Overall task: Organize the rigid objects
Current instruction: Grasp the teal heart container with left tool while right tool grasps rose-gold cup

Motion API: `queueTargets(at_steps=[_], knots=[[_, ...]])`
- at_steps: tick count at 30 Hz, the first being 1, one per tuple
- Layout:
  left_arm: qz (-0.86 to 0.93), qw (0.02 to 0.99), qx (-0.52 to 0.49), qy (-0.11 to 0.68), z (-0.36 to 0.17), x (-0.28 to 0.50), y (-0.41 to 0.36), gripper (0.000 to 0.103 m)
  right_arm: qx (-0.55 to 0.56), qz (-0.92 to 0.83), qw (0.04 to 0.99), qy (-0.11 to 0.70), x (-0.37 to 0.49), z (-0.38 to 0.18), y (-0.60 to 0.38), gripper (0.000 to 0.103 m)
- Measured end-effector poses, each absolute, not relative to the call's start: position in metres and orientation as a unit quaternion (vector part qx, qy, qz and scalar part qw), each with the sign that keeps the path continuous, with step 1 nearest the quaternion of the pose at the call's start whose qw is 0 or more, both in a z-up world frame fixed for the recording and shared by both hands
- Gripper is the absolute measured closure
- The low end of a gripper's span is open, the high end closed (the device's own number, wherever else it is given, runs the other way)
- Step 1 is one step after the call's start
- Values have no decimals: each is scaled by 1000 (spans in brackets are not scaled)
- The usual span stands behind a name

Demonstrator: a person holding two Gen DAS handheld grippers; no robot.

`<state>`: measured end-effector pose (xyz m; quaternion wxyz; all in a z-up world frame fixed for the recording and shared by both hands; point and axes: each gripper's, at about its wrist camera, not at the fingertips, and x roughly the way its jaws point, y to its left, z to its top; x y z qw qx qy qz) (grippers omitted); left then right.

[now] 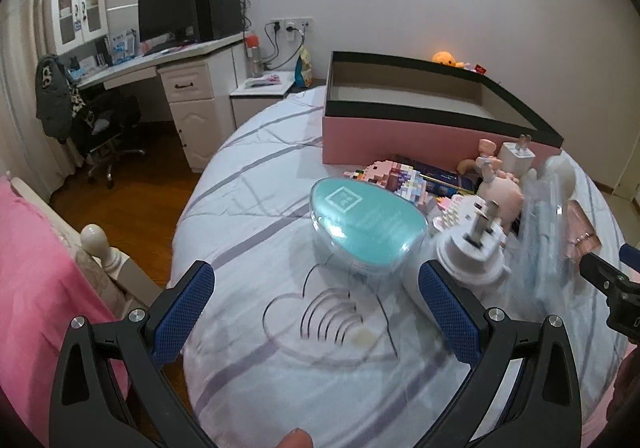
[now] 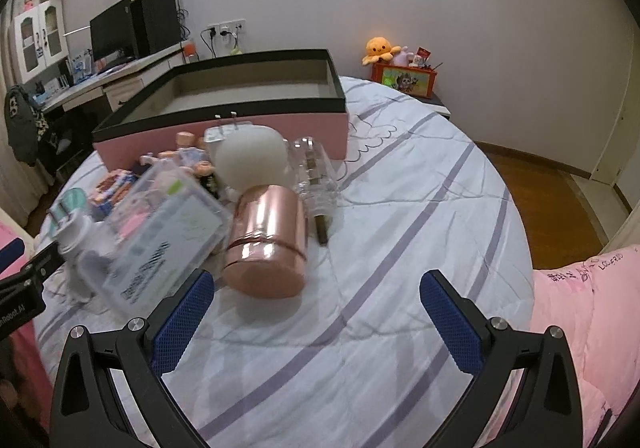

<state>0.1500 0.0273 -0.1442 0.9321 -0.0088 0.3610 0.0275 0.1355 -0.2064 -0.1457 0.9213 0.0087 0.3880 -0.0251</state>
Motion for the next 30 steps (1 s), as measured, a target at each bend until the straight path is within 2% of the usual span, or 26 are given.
queueTargets(at_steps=[3, 9, 13, 15, 16, 17, 21, 22, 30], knots=[[31, 934, -18, 357, -144, 163, 31, 0, 7, -7, 920, 393, 144, -147, -205, 2], [38, 930, -18, 365, -151, 186, 32, 0, -13, 21, 916, 400, 162, -151, -193, 13], [23, 927, -19, 373, -152, 192, 34, 2, 10, 29, 911, 412, 170, -158, -195, 27], [1, 926, -26, 375, -154, 192, 35, 14, 22, 38, 909, 413, 172, -160, -196, 33], [-14, 926, -32, 377, -155, 192, 36, 29, 23, 39, 909, 414, 173, -161, -195, 34], [-24, 925, -34, 379, -156, 192, 37, 30, 24, 37, 910, 413, 172, -160, -195, 34], [-37, 927, -23, 371, -157, 188, 39, 31, 39, 44, 909, 412, 176, -160, -198, 39], [-38, 928, -24, 370, -156, 187, 40, 31, 42, 48, 910, 409, 174, -159, -199, 48], [-29, 933, -35, 358, -152, 166, 54, 31, 60, 59, 913, 400, 159, -156, -207, 53]])
